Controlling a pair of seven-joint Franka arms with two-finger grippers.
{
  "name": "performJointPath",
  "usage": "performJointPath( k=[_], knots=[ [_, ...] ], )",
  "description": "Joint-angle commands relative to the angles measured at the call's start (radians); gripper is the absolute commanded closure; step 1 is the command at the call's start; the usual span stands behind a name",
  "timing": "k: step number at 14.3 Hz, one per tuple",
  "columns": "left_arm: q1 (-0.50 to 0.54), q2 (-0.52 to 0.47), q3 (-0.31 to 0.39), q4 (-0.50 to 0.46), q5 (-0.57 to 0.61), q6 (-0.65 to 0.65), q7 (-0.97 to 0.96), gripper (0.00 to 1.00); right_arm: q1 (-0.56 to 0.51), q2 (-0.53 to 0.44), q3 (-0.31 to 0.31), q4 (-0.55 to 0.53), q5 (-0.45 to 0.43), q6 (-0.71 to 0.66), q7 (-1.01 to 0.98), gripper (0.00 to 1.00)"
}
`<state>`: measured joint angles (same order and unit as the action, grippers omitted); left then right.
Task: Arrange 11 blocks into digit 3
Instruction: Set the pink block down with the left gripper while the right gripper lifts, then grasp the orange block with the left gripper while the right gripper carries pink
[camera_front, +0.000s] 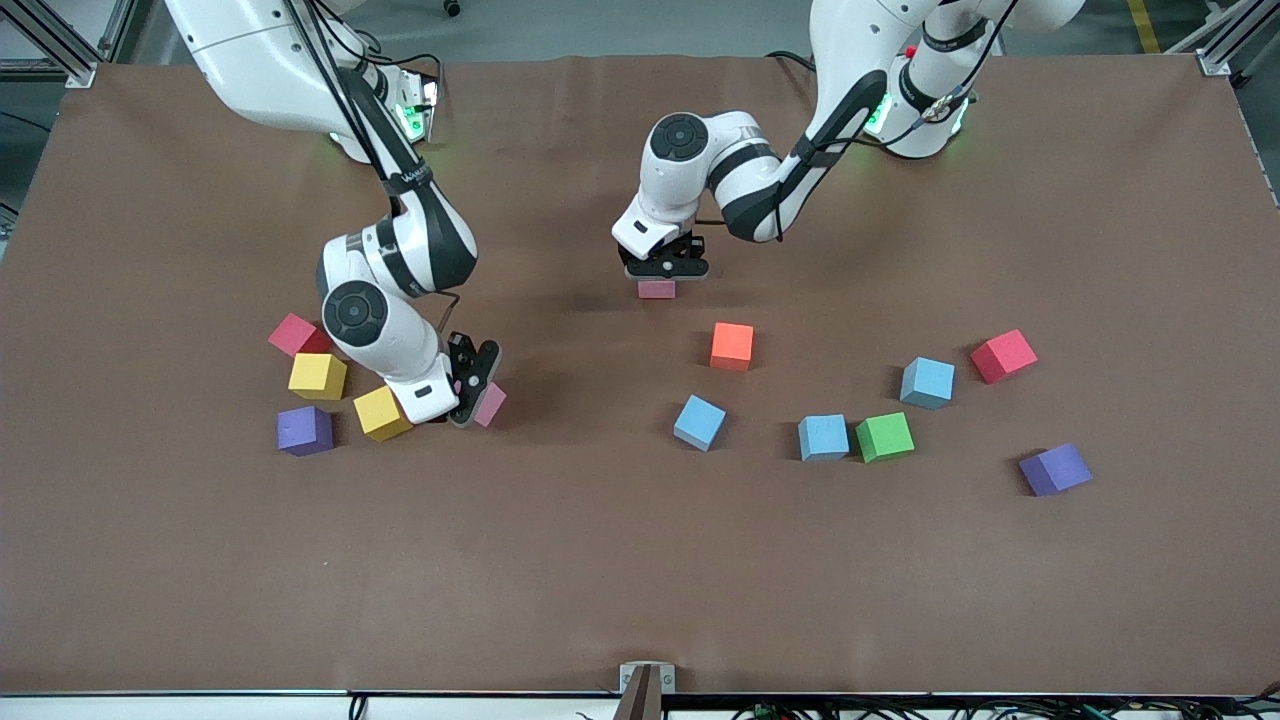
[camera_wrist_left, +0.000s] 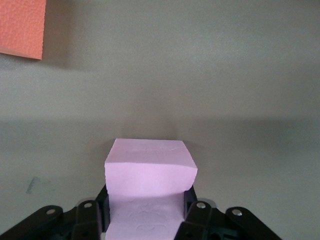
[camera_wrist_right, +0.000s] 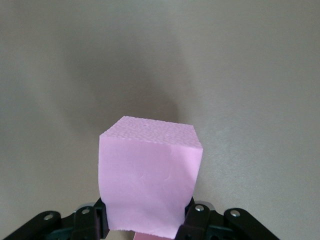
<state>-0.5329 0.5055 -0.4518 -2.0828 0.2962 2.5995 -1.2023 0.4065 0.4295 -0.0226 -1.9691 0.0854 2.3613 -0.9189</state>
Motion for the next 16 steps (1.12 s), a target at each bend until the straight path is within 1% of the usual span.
performJointPath(
  k=[1, 4, 5, 6, 7, 8, 10, 11, 14, 16],
  knots=[
    [0.007, 0.015, -0.002, 0.000, 0.024, 0.034, -0.022, 0.57, 0.029, -0.080, -0.008, -0.091, 0.002, 0.019, -0.046, 0.80],
    [0.007, 0.024, -0.001, 0.006, 0.018, 0.034, -0.029, 0.56, 0.054, -0.106, -0.011, -0.129, -0.003, 0.064, -0.083, 0.80],
    [0.005, 0.025, 0.001, 0.012, 0.021, 0.034, -0.052, 0.49, 0.055, -0.107, -0.011, -0.131, -0.006, 0.064, -0.101, 0.80],
    [0.004, 0.027, 0.002, 0.013, 0.023, 0.034, -0.068, 0.28, 0.057, -0.107, -0.013, -0.131, -0.007, 0.064, -0.118, 0.80],
    [0.002, 0.025, 0.002, 0.015, 0.023, 0.034, -0.077, 0.00, 0.058, -0.107, -0.013, -0.131, -0.007, 0.064, -0.121, 0.80],
    [0.005, 0.024, 0.002, 0.015, 0.024, 0.034, -0.079, 0.00, 0.058, -0.106, -0.013, -0.131, -0.010, 0.064, -0.121, 0.80],
    [-0.002, -0.007, 0.005, 0.007, 0.038, 0.027, -0.077, 0.00, 0.060, -0.106, -0.013, -0.129, -0.061, 0.064, -0.121, 0.80],
    [0.004, -0.043, 0.004, 0.000, 0.058, 0.016, -0.079, 0.00, 0.060, -0.106, -0.013, -0.129, -0.073, 0.064, -0.120, 0.80],
    [0.021, -0.137, -0.001, 0.004, 0.061, -0.077, -0.076, 0.00, 0.087, -0.106, -0.017, -0.129, -0.084, 0.061, -0.118, 0.80],
    [0.079, -0.191, -0.005, 0.006, 0.050, -0.104, -0.075, 0.00, 0.112, -0.106, -0.020, -0.132, -0.107, 0.061, -0.110, 0.80]
  ],
)
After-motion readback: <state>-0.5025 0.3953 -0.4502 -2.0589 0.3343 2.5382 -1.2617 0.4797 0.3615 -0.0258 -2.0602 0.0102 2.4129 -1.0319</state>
